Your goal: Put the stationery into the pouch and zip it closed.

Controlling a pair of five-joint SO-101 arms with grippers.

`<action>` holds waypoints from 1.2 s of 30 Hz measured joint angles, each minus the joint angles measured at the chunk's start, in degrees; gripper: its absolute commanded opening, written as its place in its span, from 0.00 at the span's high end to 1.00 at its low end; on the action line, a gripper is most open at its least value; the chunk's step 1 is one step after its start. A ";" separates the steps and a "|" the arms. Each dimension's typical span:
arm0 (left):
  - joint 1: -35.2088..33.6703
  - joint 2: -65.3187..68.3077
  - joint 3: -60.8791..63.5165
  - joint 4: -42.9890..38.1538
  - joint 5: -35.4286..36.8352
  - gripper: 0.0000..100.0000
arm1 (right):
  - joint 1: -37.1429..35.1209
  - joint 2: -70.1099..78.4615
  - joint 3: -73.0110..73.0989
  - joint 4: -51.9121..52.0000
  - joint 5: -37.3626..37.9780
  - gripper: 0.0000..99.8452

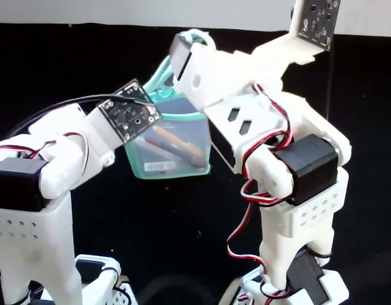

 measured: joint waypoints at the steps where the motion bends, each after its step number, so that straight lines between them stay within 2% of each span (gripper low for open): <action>1: 0.18 0.00 0.00 -0.79 0.00 0.88 | 0.00 0.00 0.00 0.00 0.00 0.99; 10: 0.18 5.63 0.00 -2.64 -1.58 0.88 | 0.00 0.00 0.00 2.37 0.00 0.99; 15: 2.29 8.97 0.00 -4.57 -1.58 0.88 | 2.29 0.00 0.00 2.55 0.00 0.99; 36: 8.79 10.11 0.00 -6.68 -1.58 0.88 | 3.34 0.00 0.00 4.31 0.00 0.99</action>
